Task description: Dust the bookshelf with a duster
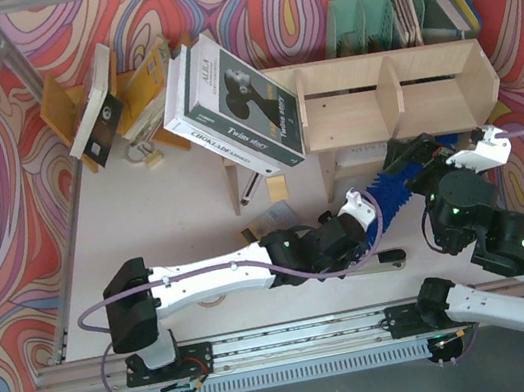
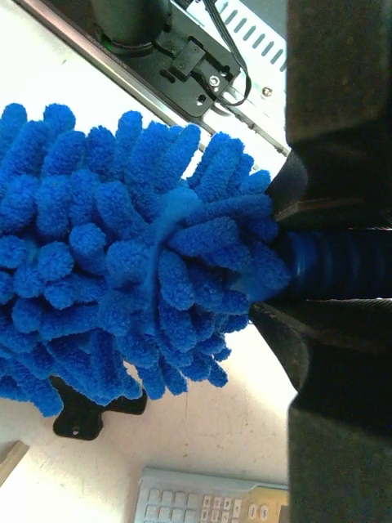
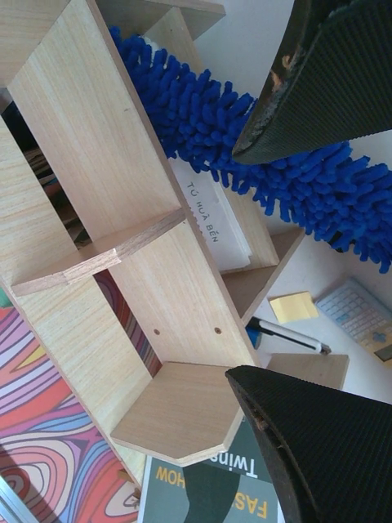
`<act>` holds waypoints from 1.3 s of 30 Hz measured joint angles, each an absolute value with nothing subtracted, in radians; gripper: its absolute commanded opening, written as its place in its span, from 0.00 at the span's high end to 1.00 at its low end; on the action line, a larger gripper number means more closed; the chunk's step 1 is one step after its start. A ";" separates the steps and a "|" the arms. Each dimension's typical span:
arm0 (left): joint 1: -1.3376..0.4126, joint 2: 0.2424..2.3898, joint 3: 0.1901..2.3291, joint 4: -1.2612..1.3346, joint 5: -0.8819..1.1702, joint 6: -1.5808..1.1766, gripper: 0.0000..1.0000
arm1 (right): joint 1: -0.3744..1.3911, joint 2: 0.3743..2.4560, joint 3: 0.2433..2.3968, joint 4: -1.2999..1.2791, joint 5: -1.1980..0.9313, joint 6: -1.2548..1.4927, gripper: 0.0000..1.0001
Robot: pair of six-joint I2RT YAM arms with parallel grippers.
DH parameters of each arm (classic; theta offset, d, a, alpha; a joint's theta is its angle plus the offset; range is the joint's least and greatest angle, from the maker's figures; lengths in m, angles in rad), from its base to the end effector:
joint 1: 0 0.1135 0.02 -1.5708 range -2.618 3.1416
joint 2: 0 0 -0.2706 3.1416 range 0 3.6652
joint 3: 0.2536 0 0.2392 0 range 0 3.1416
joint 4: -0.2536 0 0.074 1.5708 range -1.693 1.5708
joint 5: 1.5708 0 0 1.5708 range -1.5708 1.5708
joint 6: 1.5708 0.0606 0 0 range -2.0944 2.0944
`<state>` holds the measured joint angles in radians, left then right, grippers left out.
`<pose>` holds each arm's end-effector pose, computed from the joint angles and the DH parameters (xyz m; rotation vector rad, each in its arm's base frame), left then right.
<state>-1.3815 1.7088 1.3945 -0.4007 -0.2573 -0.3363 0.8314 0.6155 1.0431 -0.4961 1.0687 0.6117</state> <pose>0.0897 -0.3861 0.2801 1.0435 2.0869 -0.6075 0.0984 0.0291 0.4133 0.6191 1.4852 0.2429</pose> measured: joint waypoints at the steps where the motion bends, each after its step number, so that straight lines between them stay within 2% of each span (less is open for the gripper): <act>1: -1.381 1.709 1.390 -0.401 -0.254 -0.338 1.00 | 0.831 0.616 1.043 -0.496 1.070 0.610 0.01; 15: -1.377 1.694 1.322 -0.399 -0.217 -0.374 1.00 | 0.831 0.616 1.037 -0.496 1.074 0.606 0.01; 23: -1.388 1.538 1.289 -0.394 -0.219 -0.374 1.00 | 0.831 0.615 1.037 -0.496 1.076 0.606 0.01; 39: -1.390 1.641 1.242 -0.400 -0.219 -0.350 1.00 | 0.831 0.608 1.027 -0.496 1.077 0.607 0.01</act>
